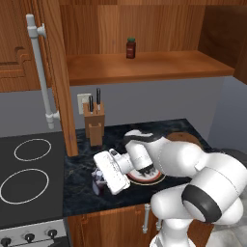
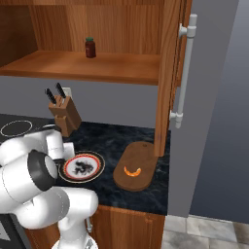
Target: Pick the shrimp from the plate and place it on the cutting board. Then pick the condiment bottle from the cabinet and place it next to the cutting board.
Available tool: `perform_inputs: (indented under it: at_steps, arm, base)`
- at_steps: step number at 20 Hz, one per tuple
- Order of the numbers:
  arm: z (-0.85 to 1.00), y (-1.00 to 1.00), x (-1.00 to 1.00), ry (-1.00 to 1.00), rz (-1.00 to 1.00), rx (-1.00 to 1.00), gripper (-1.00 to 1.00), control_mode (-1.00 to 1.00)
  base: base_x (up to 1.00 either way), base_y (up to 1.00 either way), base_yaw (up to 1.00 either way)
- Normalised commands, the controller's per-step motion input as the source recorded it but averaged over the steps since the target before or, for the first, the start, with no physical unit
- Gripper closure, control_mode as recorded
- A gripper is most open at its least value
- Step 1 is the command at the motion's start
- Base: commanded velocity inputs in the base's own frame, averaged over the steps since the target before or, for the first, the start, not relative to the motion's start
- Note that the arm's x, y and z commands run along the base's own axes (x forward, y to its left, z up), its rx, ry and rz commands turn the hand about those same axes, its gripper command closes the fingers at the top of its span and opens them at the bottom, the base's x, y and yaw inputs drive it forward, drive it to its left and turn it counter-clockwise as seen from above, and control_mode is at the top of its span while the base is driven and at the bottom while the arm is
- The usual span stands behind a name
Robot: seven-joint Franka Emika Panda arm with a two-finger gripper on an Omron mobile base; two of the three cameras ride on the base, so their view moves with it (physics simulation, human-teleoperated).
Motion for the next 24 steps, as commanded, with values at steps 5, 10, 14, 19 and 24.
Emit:
perform_inputs:
  at_steps: [5,10,14,19,24]
  arm:
    - [-0.25,0.0,0.13,0.0,0.0,0.0,1.0,-1.0]
    - [-0.26,0.0,0.05,0.0,0.0,0.0,1.0,-1.0]
    - [-0.21,0.0,0.0,0.0,0.0,0.0,1.0,-1.0]
    - [-0.03,-0.03,0.0,0.0,0.0,0.0,1.0,-1.0]
    - [0.0,0.0,0.0,0.0,0.0,0.0,1.0,-1.0]
  base:
    - [0.0,0.0,0.0]
    - [0.0,0.0,0.0]
    - [0.0,0.0,0.0]
    - [0.0,0.0,0.0]
    - [0.0,0.0,0.0]
